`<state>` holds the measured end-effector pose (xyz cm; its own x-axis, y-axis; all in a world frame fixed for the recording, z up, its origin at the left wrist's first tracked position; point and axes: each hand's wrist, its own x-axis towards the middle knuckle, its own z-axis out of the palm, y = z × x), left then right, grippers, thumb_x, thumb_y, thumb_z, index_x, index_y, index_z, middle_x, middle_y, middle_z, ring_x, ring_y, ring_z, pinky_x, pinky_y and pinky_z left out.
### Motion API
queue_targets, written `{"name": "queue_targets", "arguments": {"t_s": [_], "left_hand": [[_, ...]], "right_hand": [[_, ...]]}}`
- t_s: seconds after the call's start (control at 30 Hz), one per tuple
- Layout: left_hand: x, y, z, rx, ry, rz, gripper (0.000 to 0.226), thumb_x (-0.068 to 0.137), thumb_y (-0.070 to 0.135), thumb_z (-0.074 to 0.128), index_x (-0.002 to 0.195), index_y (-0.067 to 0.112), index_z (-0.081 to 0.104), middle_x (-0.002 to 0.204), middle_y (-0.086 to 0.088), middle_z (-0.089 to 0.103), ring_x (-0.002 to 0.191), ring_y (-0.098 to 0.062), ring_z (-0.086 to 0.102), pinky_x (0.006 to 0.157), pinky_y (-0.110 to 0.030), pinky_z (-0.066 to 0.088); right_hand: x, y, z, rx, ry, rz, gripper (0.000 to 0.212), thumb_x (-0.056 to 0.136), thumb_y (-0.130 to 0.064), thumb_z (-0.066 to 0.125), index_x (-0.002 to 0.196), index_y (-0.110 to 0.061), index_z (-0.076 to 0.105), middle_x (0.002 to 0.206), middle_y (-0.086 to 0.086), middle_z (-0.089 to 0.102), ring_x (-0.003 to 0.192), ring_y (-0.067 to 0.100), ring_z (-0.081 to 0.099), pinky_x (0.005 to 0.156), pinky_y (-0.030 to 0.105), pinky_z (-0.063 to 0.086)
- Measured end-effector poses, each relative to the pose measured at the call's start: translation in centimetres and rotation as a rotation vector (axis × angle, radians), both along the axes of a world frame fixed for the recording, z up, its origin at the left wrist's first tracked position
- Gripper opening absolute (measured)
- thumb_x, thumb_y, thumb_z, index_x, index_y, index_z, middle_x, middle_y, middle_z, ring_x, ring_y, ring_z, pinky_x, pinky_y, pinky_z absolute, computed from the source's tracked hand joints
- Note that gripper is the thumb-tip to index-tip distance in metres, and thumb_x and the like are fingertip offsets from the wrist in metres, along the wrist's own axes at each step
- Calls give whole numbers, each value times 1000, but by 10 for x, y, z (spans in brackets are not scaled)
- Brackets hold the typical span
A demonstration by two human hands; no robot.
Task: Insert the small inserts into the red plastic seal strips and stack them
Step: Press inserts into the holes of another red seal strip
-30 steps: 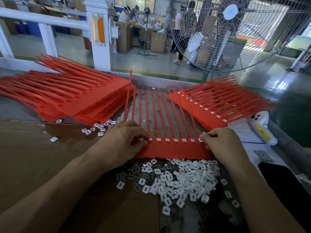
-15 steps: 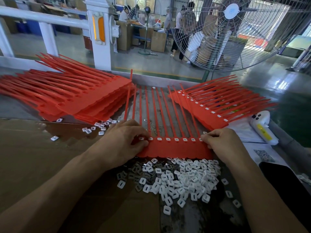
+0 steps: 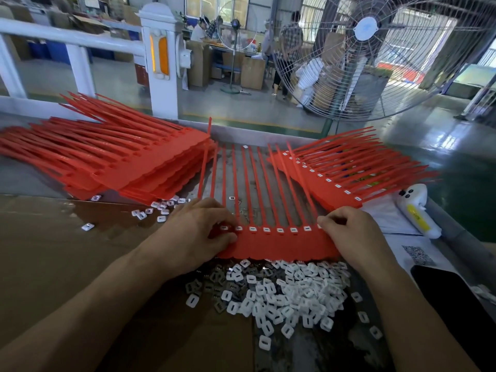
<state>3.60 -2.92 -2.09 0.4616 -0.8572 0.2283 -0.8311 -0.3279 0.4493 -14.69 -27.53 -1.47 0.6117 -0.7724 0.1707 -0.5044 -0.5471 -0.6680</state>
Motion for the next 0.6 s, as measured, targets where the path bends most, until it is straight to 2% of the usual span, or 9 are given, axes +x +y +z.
{"name": "queue_targets", "arguments": {"t_s": [0.07, 0.13, 0.23, 0.3, 0.37, 0.6], "left_hand": [[0, 0, 0, 11, -4, 11, 34, 93, 54, 59, 126, 44, 63, 128, 24, 51, 124, -3, 44, 113, -41, 37], [1, 0, 0, 22, -7, 20, 35, 94, 55, 59, 127, 44, 62, 130, 23, 51, 125, -3, 44, 114, -40, 35], [0, -2, 0, 33, -20, 23, 36, 94, 55, 57, 128, 43, 61, 130, 22, 51, 126, -4, 44, 115, -40, 34], [0, -2, 0, 39, -26, 22, 37, 94, 56, 57, 129, 43, 61, 130, 22, 50, 126, -4, 43, 115, -40, 33], [0, -1, 1, 45, -23, 21, 37, 94, 56, 56, 129, 44, 60, 130, 23, 49, 126, -3, 42, 116, -40, 32], [-3, -1, 3, 31, -29, 15, 40, 95, 57, 55, 132, 42, 59, 133, 21, 48, 130, -3, 41, 116, -41, 32]], "right_hand": [[2, 2, 5, 98, -134, 11, 16, 93, -39, 71, 84, -25, 73, 82, -10, 71, 78, 7, 67, 61, 28, 46], [4, 6, 8, 323, -277, 29, 19, 92, -36, 74, 80, -21, 77, 78, -4, 75, 66, 16, 72, 51, 30, 51], [5, 6, 9, 550, -266, 62, 12, 88, -34, 79, 80, -25, 82, 81, -4, 78, 66, 17, 73, 47, 28, 51], [4, 4, 7, 589, -197, 93, 9, 87, -31, 80, 82, -24, 83, 85, -2, 80, 70, 15, 74, 45, 26, 49], [4, 2, 4, 603, -173, 115, 6, 87, -27, 80, 84, -23, 83, 87, 2, 80, 66, 12, 73, 43, 25, 46], [9, 7, 6, 500, -353, 120, 6, 92, -25, 74, 94, -25, 80, 84, 2, 79, 65, 17, 72, 46, 28, 49]]}}
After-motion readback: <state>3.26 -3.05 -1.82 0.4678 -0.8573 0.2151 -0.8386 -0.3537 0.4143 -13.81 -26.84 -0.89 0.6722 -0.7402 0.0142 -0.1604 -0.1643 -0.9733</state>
